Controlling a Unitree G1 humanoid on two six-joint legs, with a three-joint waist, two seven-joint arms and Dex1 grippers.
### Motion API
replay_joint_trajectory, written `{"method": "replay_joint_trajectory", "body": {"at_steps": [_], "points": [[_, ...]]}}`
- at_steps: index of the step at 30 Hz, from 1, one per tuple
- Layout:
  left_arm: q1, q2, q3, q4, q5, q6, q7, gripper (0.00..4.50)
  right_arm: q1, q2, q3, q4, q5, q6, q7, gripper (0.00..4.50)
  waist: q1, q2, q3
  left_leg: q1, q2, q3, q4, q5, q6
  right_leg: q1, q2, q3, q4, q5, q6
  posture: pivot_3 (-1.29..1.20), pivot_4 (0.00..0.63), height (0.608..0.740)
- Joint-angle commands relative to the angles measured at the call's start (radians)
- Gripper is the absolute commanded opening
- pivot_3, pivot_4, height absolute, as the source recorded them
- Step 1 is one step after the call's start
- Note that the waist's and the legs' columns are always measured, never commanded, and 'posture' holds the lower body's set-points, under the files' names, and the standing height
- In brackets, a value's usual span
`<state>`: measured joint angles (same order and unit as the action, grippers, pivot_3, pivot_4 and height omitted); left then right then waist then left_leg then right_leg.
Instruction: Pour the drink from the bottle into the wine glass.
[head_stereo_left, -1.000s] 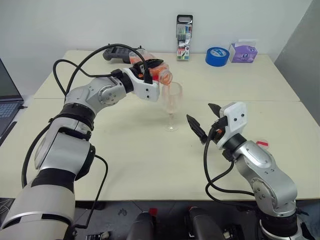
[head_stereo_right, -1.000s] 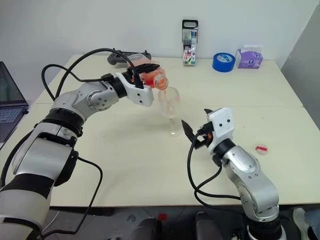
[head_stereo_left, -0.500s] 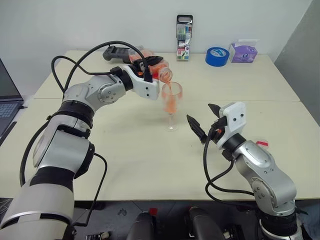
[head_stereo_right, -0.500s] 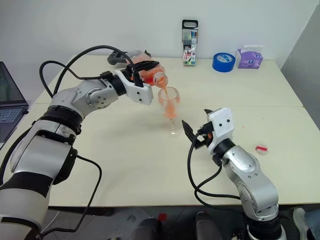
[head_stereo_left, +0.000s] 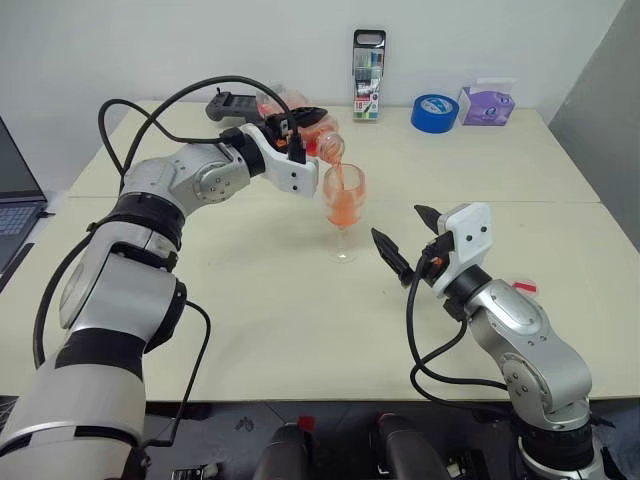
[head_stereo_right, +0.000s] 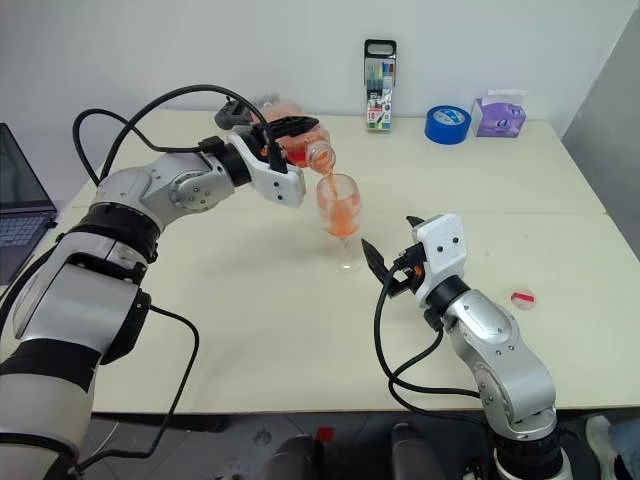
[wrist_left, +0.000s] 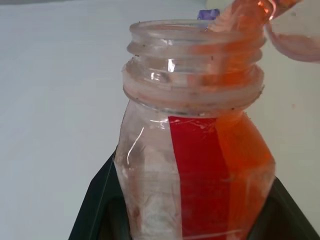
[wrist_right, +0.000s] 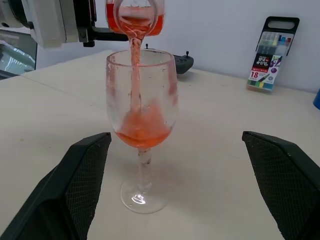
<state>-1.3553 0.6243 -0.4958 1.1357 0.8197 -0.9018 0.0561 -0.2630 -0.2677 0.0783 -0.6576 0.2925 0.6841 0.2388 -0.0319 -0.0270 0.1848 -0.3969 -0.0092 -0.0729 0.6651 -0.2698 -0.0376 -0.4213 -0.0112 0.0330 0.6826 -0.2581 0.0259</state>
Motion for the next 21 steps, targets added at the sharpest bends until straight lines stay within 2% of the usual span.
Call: {"method": "replay_joint_trajectory", "body": {"at_steps": [1, 21], "points": [[-0.048, 0.012, -0.004, 0.003, 0.007, 0.0, 0.038, 1.77, -0.015, 0.0, -0.002, -0.025, 0.0, -0.042, 0.014, 4.5, 0.0, 0.0, 0.0, 0.0, 0.0, 0.0, 0.0, 0.0, 0.0, 0.0, 0.0, 0.0, 0.0, 0.0, 0.0, 0.0, 0.15, 0.74], [-0.08, 0.007, -0.035, 0.037, 0.026, 0.007, 0.082, 1.77, -0.014, -0.002, 0.008, -0.051, 0.015, -0.074, 0.059, 4.5, 0.0, 0.0, 0.0, 0.0, 0.0, 0.0, 0.0, 0.0, 0.0, 0.0, 0.0, 0.0, 0.0, 0.0, 0.0, 0.0, 0.15, 0.74]]}}
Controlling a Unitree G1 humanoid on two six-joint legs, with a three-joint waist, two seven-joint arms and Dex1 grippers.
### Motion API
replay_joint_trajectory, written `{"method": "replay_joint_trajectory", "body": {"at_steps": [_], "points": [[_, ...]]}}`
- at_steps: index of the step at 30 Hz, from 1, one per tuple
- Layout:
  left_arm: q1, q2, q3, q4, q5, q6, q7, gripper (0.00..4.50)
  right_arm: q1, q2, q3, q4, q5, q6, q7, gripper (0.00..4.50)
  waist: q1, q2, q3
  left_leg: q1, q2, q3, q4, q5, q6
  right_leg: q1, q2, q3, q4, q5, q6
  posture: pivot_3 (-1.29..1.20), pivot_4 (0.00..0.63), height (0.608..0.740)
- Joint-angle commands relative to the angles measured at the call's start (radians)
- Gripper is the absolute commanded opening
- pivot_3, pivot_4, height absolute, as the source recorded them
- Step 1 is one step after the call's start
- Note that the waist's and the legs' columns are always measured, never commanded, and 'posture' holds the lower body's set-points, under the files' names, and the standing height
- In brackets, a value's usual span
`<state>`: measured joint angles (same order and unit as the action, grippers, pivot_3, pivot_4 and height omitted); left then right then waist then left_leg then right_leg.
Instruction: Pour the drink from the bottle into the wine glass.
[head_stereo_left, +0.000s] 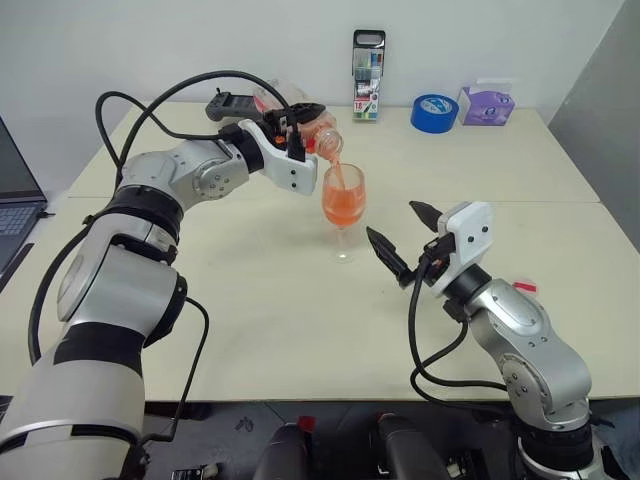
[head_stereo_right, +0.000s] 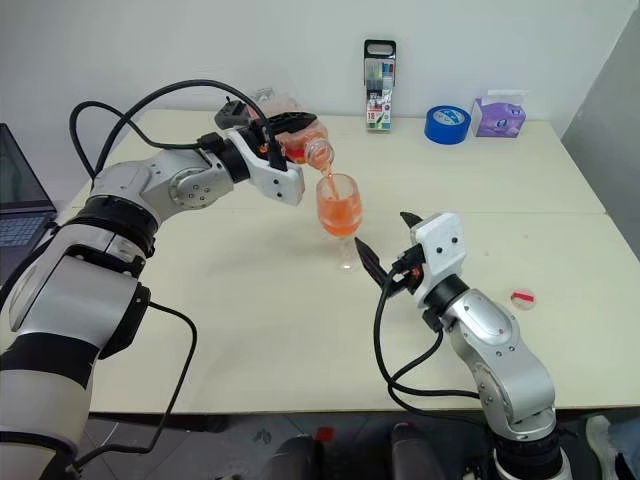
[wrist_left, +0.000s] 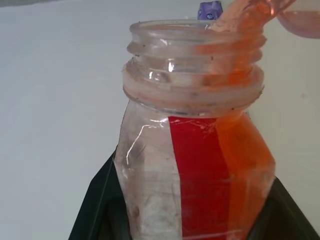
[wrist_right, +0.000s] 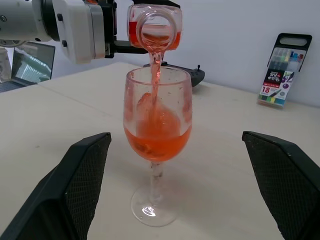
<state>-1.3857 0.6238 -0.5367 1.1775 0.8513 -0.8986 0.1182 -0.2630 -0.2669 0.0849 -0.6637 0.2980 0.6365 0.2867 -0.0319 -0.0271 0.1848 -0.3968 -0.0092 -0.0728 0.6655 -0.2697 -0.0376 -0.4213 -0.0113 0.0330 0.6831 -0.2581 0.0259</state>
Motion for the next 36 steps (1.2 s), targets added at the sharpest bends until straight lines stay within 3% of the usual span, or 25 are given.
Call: {"method": "replay_joint_trajectory", "body": {"at_steps": [1, 4, 10, 16, 20, 25, 31, 36], "points": [[-0.05, 0.007, 0.005, -0.004, -0.007, 0.004, 0.019, 1.77, -0.014, -0.003, 0.002, -0.044, 0.009, -0.028, 0.012, 4.5, 0.0, 0.0, 0.0, 0.0, 0.0, 0.0, 0.0, 0.0, 0.0, 0.0, 0.0, 0.0, 0.0, 0.0, 0.0, 0.0, 0.15, 0.74], [-0.042, -0.005, 0.036, 0.011, -0.062, 0.0, -0.026, 1.77, -0.021, -0.001, 0.005, -0.04, 0.006, -0.03, 0.015, 4.5, 0.0, 0.0, 0.0, 0.0, 0.0, 0.0, 0.0, 0.0, 0.0, 0.0, 0.0, 0.0, 0.0, 0.0, 0.0, 0.0, 0.15, 0.74], [0.043, -0.083, 0.296, 0.036, -0.498, 0.031, -0.49, 1.77, -0.088, -0.003, 0.015, -0.054, 0.035, 0.003, 0.039, 4.5, -0.001, 0.0, 0.0, 0.0, 0.0, 0.0, 0.001, 0.0, 0.0, 0.0, 0.0, 0.0, 0.0, 0.0, 0.0, 0.0, 0.15, 0.74], [0.142, -0.085, 0.469, -0.065, -0.751, 0.232, -0.725, 1.76, -0.216, -0.028, 0.01, -0.079, 0.125, 0.091, 0.094, 4.5, -0.016, 0.0, 0.0, 0.001, 0.001, 0.0, 0.001, 0.0, 0.0, 0.0, 0.001, 0.0, 0.003, 0.0, 0.0, 0.0, 0.15, 0.74], [0.271, -0.058, 0.632, -0.207, -0.929, 0.491, -0.727, 1.76, -0.387, -0.037, -0.017, -0.036, 0.208, 0.207, 0.1, 4.5, -0.024, 0.0, 0.0, 0.0, 0.001, -0.003, 0.002, 0.0, 0.0, -0.001, 0.001, 0.001, 0.005, 0.0, 0.0, 0.0, 0.15, 0.74], [0.478, -0.051, 0.769, -0.457, -1.045, 0.796, -0.617, 1.76, -0.531, -0.011, 0.002, 0.042, 0.286, 0.372, 0.075, 4.5, -0.027, 0.0, -0.001, 0.001, 0.002, -0.006, 0.002, 0.0, 0.0, -0.001, -0.003, 0.001, 0.006, 0.0, 0.0, 0.0, 0.15, 0.74], [0.672, -0.08, 0.849, -0.691, -1.123, 0.985, -0.534, 1.76, -0.575, -0.04, 0.131, 0.095, 0.249, 0.435, 0.095, 4.5, -0.017, 0.0, -0.001, -0.001, 0.001, -0.008, 0.004, 0.0, 0.0, -0.002, -0.006, 0.002, 0.006, 0.0, 0.0, 0.0, 0.15, 0.74], [0.729, -0.112, 0.861, -0.753, -1.144, 1.025, -0.503, 1.76, -0.573, -0.046, 0.163, 0.129, 0.223, 0.415, 0.107, 4.5, 0.001, -0.001, -0.001, -0.002, 0.0, -0.008, 0.009, 0.0, 0.0, -0.002, -0.007, 0.002, 0.008, 0.0, 0.0, 0.0, 0.15, 0.74]]}}
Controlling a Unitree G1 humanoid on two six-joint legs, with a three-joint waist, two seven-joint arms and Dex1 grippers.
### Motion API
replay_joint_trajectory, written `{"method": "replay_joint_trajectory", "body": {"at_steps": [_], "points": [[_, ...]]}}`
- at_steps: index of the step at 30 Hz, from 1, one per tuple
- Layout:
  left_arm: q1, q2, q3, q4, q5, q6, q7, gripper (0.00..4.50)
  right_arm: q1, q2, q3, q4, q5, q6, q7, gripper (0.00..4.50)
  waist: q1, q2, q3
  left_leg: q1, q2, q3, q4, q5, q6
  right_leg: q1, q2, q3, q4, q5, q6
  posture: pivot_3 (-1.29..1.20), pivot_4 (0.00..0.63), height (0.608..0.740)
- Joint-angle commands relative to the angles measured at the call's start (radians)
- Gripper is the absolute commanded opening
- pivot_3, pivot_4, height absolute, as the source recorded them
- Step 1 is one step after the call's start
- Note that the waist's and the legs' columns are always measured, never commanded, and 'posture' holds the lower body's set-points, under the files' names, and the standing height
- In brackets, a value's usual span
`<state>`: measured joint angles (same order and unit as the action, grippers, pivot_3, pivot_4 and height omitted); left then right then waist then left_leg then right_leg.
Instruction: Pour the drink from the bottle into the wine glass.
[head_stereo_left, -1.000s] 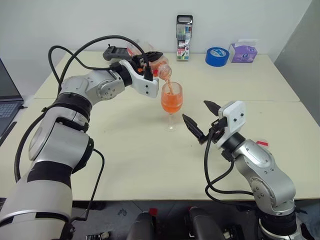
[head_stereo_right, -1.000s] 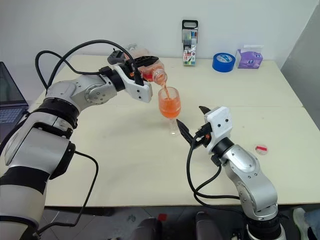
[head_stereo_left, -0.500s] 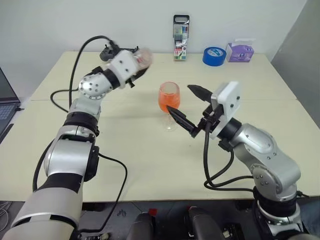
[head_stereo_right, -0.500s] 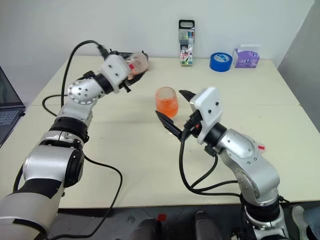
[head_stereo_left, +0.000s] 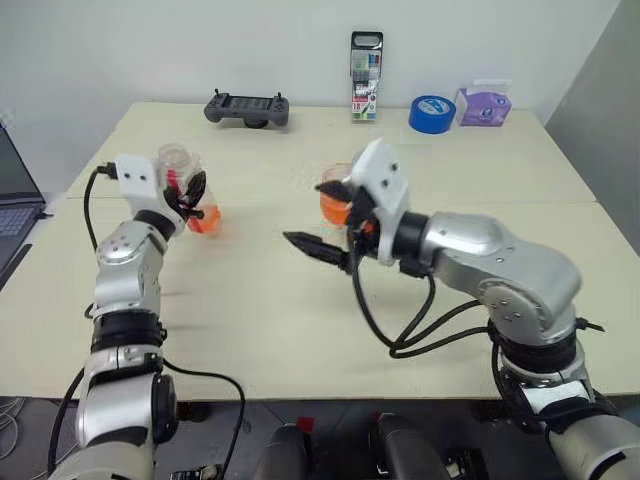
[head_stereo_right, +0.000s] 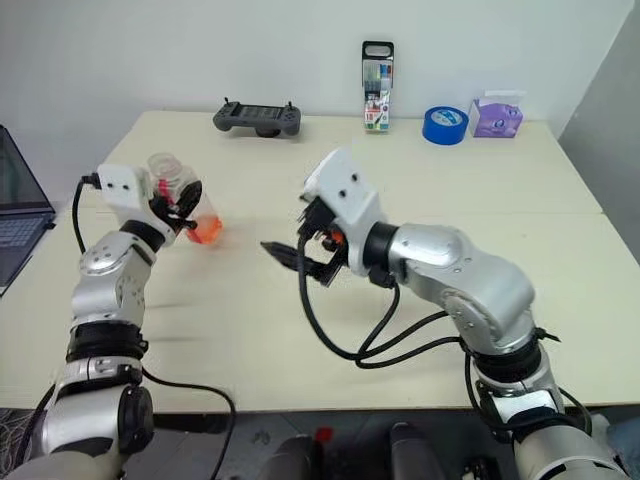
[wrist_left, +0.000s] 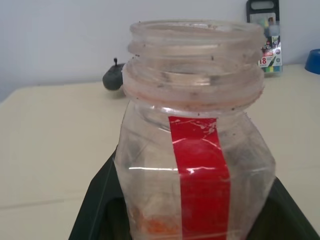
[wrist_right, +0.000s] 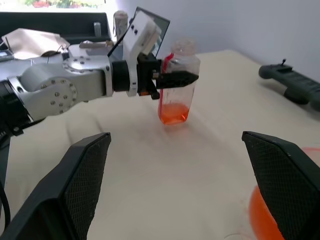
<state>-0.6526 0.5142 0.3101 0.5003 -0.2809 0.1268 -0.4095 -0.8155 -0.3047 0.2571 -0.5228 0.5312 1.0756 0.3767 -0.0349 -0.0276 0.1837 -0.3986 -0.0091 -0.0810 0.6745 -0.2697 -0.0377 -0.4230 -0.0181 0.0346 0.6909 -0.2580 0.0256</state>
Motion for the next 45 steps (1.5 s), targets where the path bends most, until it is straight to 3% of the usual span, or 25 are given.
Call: {"method": "replay_joint_trajectory", "body": {"at_steps": [1, 7, 16, 27, 33, 36, 40, 45], "points": [[0.002, -0.009, 0.01, -0.087, -0.006, 0.002, 0.037, 1.76, -0.018, -0.011, -0.009, -0.013, -0.012, -0.025, 0.021, 4.5, 0.005, 0.0, 0.0, 0.0, 0.0, 0.0, 0.001, 0.0, 0.0, 0.0, 0.0, -0.001, 0.0, 0.0, 0.0, 0.0, 0.15, 0.74], [0.039, -0.025, -0.014, -0.099, 0.018, 0.017, 0.051, 1.76, -0.001, -0.031, -0.008, -0.027, -0.015, -0.018, 0.037, 4.5, 0.005, 0.0, 0.0, 0.0, -0.001, 0.001, 0.001, 0.0, 0.0, 0.0, 0.0, -0.001, 0.0, 0.0, 0.0, 0.0, 0.15, 0.74], [0.065, -0.047, 0.007, -0.135, -0.009, 0.039, 0.078, 4.46, 0.003, -0.045, -0.01, -0.025, -0.032, -0.022, 0.044, 4.5, 0.003, 0.0, 0.0, 0.0, 0.0, 0.001, 0.001, 0.0, 0.0, 0.0, 0.0, -0.001, 0.0, 0.0, 0.0, 0.0, 0.15, 0.74], [0.15, -0.042, 0.011, -0.246, -0.024, 0.122, 0.07, 4.46, 0.007, -0.051, -0.005, -0.012, -0.055, -0.042, 0.064, 4.5, 0.003, 0.0, 0.0, 0.0, 0.0, 0.001, 0.001, 0.0, 0.0, 0.0, 0.0, -0.001, 0.0, 0.0, 0.0, 0.0, 0.15, 0.74], [0.365, 0.027, 0.057, -0.599, -0.117, 0.315, 0.024, 4.46, 0.042, -0.095, -0.04, -0.034, -0.053, -0.051, 0.08, 4.5, 0.003, 0.0, 0.0, 0.0, 0.001, 0.001, 0.0, -0.001, 0.0, 0.0, 0.0, 0.001, -0.002, 0.0, 0.0, 0.0, 0.15, 0.74], [0.481, 0.091, 0.126, -0.799, -0.259, 0.44, -0.053, 4.46, 0.083, -0.12, -0.15, -0.064, 0.007, -0.047, 0.1, 4.5, 0.003, 0.0, 0.0, 0.0, 0.001, 0.001, -0.002, -0.001, 0.0, 0.001, 0.0, 0.001, -0.003, 0.0, 0.0, 0.0, 0.15, 0.74], [0.488, 0.213, 0.153, -1.006, -0.514, 0.619, -0.163, 4.46, 0.169, -0.216, -0.51, -0.015, 0.258, -0.038, 0.242, 4.5, 0.025, 0.0, 0.001, 0.0, 0.0, -0.001, -0.002, -0.001, 0.0, 0.006, 0.0, -0.004, -0.009, 0.0, 0.0, 0.0, 0.15, 0.74], [0.38, 0.244, 0.063, -0.979, -0.59, 0.686, -0.199, 4.46, 0.242, -0.335, -0.544, 0.074, 0.241, -0.084, 0.302, 4.5, 0.026, -0.001, 0.0, 0.019, -0.001, 0.006, -0.009, -0.001, 0.001, 0.02, 0.001, -0.001, -0.013, -0.001, 0.0, 0.0, 0.15, 0.74]]}}
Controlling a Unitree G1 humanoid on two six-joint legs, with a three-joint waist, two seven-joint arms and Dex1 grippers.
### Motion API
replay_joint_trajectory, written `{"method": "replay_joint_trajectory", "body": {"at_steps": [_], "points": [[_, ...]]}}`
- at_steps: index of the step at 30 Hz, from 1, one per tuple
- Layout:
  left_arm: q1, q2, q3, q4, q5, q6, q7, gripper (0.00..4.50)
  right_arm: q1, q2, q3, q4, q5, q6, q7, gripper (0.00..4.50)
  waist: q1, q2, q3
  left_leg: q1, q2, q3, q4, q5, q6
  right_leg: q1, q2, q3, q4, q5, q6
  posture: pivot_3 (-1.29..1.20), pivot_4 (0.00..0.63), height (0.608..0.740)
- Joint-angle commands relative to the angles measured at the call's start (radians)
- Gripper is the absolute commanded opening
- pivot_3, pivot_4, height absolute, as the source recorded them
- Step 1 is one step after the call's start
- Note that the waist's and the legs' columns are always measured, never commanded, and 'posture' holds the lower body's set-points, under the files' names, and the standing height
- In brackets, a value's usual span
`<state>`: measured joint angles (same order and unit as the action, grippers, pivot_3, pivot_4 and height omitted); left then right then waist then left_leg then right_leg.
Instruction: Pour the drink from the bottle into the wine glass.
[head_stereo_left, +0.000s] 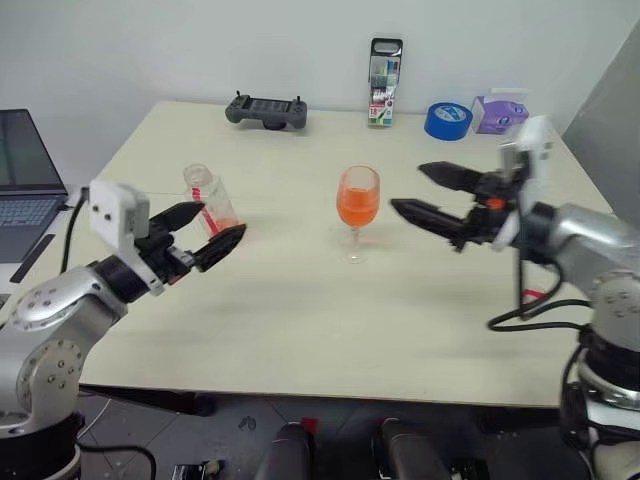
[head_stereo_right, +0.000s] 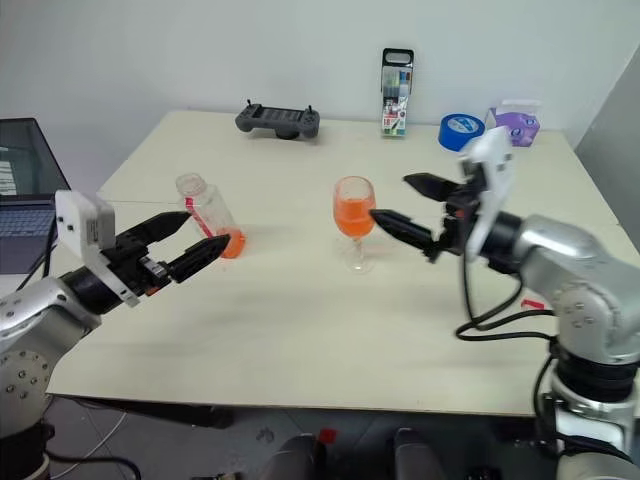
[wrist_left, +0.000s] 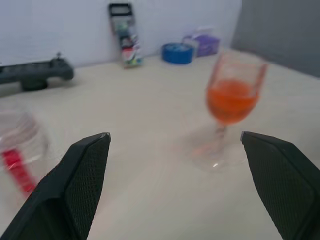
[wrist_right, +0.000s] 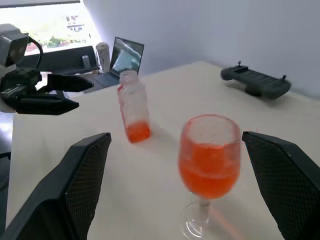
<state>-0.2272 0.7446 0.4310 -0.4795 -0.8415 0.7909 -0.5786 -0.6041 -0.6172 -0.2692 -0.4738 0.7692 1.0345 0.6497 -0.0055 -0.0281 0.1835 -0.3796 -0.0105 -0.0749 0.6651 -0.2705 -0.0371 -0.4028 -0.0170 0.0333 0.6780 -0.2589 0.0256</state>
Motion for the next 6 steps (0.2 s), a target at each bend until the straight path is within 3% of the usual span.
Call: {"method": "replay_joint_trajectory", "body": {"at_steps": [1, 6], "points": [[-0.056, 0.013, -0.08, 0.01, -0.018, 0.017, -0.038, 4.46, 0.042, -0.022, -0.014, 0.027, 0.009, -0.05, 0.03, 4.5, -0.006, 0.0, 0.0, 0.0, 0.001, 0.002, -0.001, 0.0, 0.0, -0.001, 0.001, 0.002, 0.0, 0.0, 0.0, 0.0, 0.15, 0.74], [-0.066, -0.001, -0.135, 0.07, 0.041, -0.021, -0.042, 4.46, 0.111, -0.01, 0.047, -0.017, 0.015, -0.091, 0.037, 4.5, -0.03, 0.001, 0.0, -0.001, 0.005, 0.002, -0.003, 0.0, 0.0, -0.005, 0.004, 0.006, 0.002, 0.0, 0.0, 0.0, 0.15, 0.74]]}}
